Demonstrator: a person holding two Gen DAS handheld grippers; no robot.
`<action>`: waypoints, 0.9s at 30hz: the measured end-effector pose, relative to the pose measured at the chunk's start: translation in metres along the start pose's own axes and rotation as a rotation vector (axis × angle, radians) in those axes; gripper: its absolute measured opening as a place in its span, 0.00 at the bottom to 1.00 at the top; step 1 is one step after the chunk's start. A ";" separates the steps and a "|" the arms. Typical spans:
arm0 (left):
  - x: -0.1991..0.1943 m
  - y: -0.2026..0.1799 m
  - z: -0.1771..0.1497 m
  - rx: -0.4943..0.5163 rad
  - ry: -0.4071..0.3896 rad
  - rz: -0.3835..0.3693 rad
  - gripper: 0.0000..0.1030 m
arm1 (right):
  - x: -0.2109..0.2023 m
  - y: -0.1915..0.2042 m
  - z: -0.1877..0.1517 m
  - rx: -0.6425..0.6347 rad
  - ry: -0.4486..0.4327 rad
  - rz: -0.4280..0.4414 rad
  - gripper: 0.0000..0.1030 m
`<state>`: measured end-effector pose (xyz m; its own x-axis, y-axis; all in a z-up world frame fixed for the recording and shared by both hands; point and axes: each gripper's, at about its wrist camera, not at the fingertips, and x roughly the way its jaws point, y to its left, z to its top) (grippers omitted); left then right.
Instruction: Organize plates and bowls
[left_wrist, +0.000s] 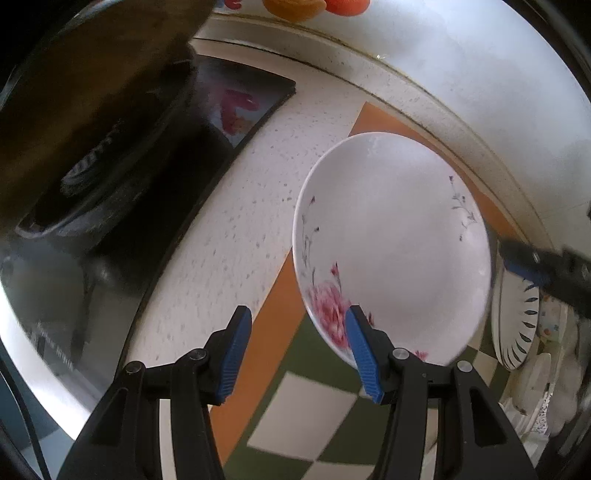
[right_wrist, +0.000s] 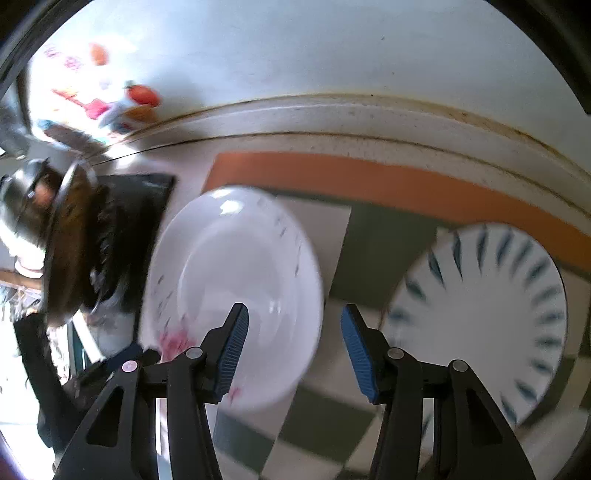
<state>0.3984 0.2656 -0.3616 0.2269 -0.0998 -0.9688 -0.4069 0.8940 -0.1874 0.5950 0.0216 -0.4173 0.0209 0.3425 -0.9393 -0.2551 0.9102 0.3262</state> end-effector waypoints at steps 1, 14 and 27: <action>0.005 0.000 0.004 0.000 0.010 -0.009 0.49 | 0.005 -0.001 0.007 0.004 0.010 0.003 0.52; 0.023 -0.002 0.017 0.016 0.013 -0.025 0.20 | 0.056 -0.020 0.032 0.044 0.118 0.078 0.15; -0.008 -0.041 -0.005 0.080 -0.005 -0.041 0.20 | 0.008 -0.032 0.003 0.040 0.054 0.091 0.11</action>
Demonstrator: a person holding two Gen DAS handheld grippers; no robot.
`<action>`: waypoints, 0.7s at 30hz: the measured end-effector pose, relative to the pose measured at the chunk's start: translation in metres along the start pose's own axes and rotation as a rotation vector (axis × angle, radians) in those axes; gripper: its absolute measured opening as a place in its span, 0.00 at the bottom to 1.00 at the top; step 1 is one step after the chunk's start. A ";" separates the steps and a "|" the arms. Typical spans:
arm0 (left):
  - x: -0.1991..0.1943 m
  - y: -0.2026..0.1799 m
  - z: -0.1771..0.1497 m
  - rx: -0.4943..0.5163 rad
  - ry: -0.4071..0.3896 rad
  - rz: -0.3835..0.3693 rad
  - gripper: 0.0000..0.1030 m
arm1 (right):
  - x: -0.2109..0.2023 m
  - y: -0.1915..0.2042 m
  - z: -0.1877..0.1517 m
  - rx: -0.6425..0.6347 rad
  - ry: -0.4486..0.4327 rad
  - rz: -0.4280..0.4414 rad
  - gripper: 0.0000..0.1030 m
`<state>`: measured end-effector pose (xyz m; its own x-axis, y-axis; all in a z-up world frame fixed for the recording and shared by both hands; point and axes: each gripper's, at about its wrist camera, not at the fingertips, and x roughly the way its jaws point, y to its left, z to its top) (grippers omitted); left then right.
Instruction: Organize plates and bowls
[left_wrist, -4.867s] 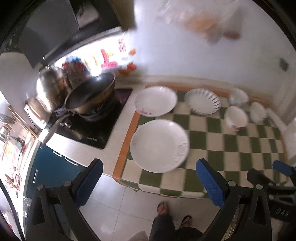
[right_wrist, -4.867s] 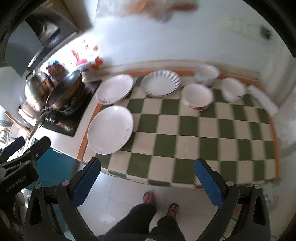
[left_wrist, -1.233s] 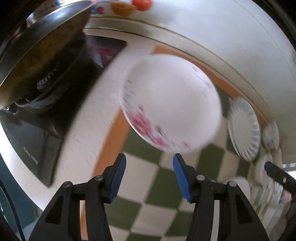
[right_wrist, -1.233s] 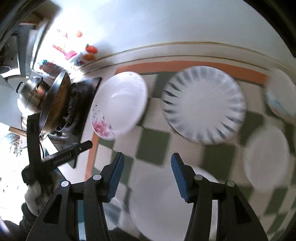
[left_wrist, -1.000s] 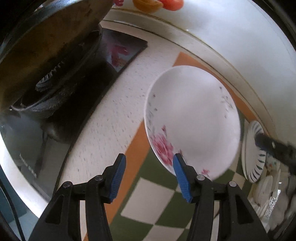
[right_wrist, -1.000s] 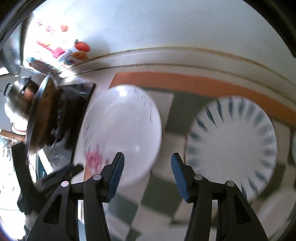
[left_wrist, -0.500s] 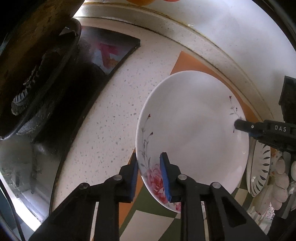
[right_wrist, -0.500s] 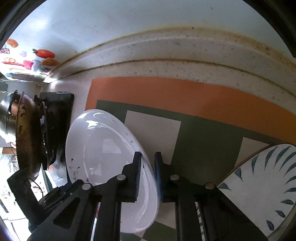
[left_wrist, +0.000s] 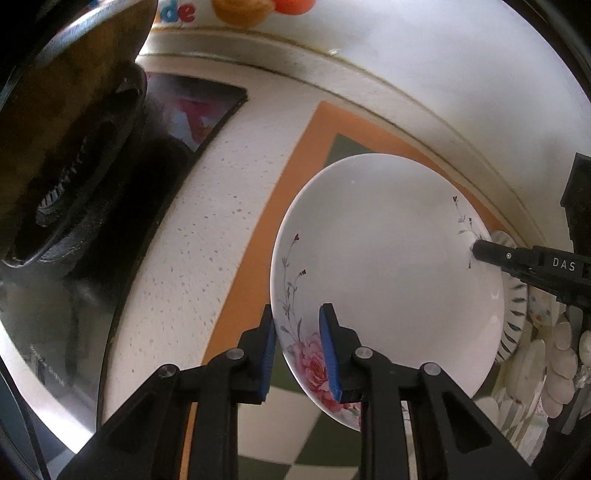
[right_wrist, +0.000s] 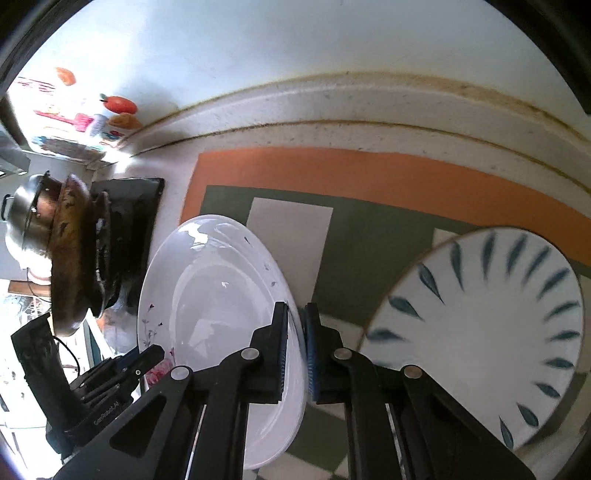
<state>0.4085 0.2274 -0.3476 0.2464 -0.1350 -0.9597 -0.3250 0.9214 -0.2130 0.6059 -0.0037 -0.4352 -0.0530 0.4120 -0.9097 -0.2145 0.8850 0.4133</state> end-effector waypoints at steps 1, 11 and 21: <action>-0.007 -0.005 -0.004 0.008 -0.008 -0.001 0.20 | -0.008 0.000 -0.004 0.002 -0.011 0.006 0.11; -0.065 -0.057 -0.053 0.115 -0.028 -0.037 0.20 | -0.092 -0.025 -0.092 0.046 -0.108 0.053 0.10; -0.073 -0.114 -0.106 0.261 0.007 -0.053 0.20 | -0.141 -0.089 -0.202 0.143 -0.143 0.026 0.10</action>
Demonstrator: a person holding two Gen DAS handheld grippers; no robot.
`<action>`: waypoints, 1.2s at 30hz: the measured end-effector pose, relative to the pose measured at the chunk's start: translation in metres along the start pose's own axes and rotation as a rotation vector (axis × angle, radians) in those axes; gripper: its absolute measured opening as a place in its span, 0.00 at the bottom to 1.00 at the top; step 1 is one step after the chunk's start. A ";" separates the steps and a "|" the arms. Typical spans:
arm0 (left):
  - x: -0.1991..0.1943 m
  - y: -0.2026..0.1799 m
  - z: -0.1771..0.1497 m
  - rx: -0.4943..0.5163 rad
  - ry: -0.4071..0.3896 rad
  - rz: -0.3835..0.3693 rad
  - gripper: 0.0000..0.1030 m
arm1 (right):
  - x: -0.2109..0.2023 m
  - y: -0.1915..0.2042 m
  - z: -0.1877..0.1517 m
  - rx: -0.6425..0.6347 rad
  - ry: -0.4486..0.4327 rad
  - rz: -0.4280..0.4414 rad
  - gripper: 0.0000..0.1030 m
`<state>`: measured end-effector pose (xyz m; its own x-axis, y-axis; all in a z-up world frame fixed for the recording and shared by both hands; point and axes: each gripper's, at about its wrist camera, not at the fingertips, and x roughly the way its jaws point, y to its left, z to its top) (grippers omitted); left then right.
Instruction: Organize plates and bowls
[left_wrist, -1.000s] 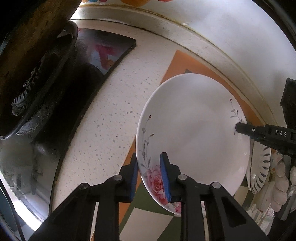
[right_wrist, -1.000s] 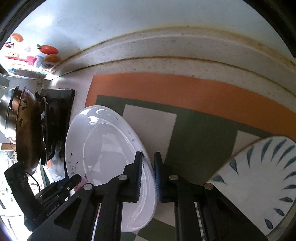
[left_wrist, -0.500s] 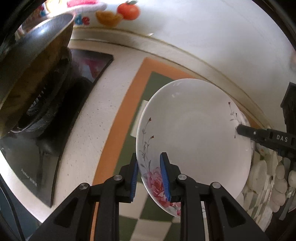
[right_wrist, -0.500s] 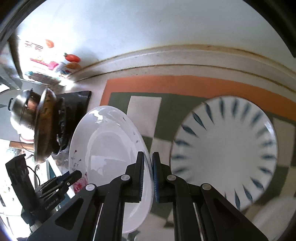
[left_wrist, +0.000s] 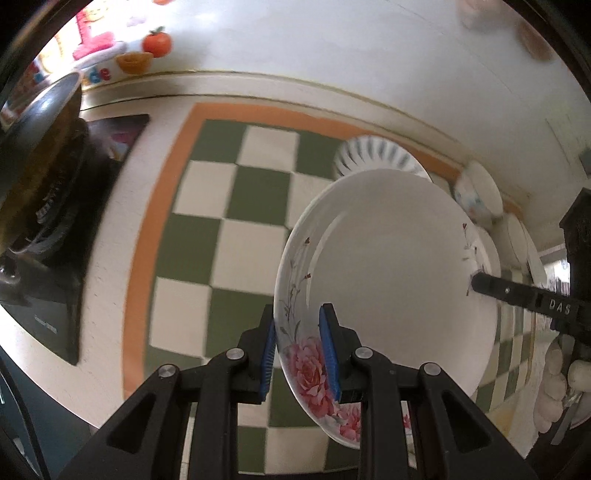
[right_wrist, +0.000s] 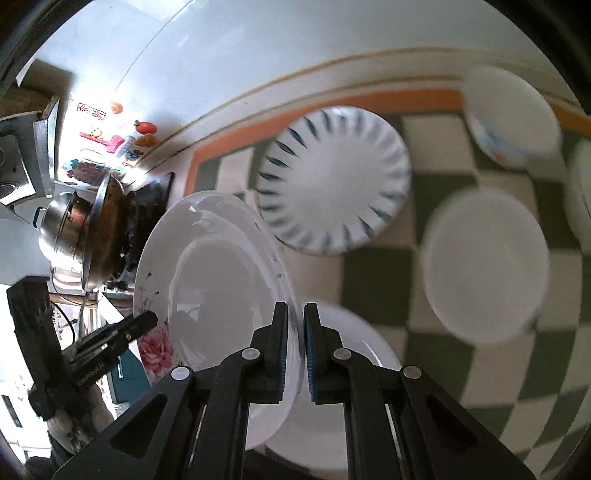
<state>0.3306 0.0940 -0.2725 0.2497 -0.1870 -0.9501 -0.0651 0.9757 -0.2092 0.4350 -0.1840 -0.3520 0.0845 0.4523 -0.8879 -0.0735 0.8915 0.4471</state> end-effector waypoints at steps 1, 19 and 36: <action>0.003 -0.006 -0.005 0.014 0.013 -0.003 0.20 | -0.003 -0.006 -0.009 0.003 -0.001 -0.009 0.10; 0.061 -0.038 -0.054 0.116 0.183 0.072 0.20 | 0.029 -0.078 -0.096 0.086 0.096 -0.038 0.10; 0.082 -0.048 -0.057 0.133 0.222 0.157 0.20 | 0.044 -0.071 -0.085 0.042 0.131 -0.072 0.10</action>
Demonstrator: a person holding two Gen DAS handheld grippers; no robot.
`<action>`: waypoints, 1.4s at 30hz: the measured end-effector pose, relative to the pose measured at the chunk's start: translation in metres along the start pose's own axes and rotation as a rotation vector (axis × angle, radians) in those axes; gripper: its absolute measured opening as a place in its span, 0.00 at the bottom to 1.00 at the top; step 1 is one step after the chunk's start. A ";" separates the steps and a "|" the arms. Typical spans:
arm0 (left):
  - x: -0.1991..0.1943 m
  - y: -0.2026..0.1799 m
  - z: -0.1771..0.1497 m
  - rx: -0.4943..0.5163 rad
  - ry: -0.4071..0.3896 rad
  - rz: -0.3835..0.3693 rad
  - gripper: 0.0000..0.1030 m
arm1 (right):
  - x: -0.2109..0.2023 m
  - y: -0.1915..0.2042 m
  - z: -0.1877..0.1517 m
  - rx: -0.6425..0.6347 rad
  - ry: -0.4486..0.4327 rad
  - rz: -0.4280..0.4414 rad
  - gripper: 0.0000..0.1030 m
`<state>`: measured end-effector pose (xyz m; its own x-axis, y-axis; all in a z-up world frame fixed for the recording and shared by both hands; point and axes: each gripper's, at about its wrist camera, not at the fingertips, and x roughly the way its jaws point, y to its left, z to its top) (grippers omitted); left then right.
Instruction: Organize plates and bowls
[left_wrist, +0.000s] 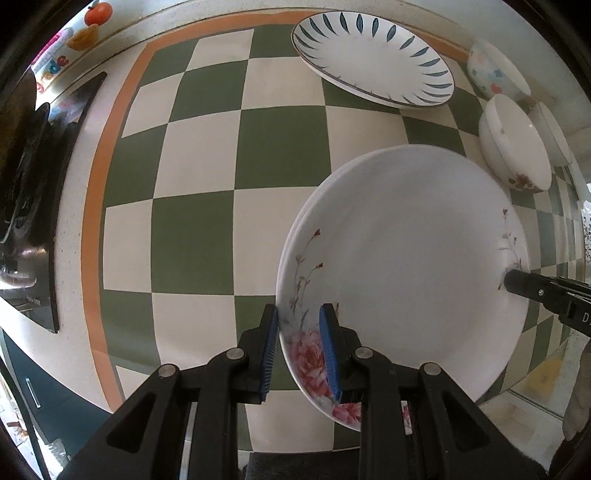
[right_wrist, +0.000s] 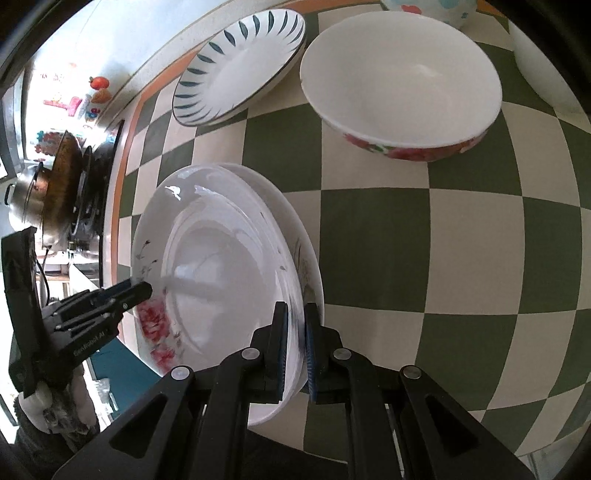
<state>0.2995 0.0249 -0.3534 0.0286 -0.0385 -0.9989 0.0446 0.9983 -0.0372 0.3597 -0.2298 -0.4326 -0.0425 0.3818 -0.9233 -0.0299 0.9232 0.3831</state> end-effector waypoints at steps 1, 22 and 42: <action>0.000 -0.001 0.000 0.001 -0.001 0.008 0.20 | 0.000 0.000 0.000 -0.002 0.001 -0.001 0.10; -0.087 0.004 0.027 -0.142 -0.136 -0.076 0.24 | -0.082 0.023 0.032 -0.067 -0.044 0.079 0.19; 0.036 0.029 0.232 -0.094 0.038 -0.108 0.30 | -0.005 -0.002 0.246 0.094 -0.040 -0.110 0.42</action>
<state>0.5334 0.0422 -0.3833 -0.0093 -0.1457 -0.9893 -0.0487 0.9882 -0.1450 0.6058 -0.2230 -0.4353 -0.0047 0.2777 -0.9607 0.0612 0.9589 0.2769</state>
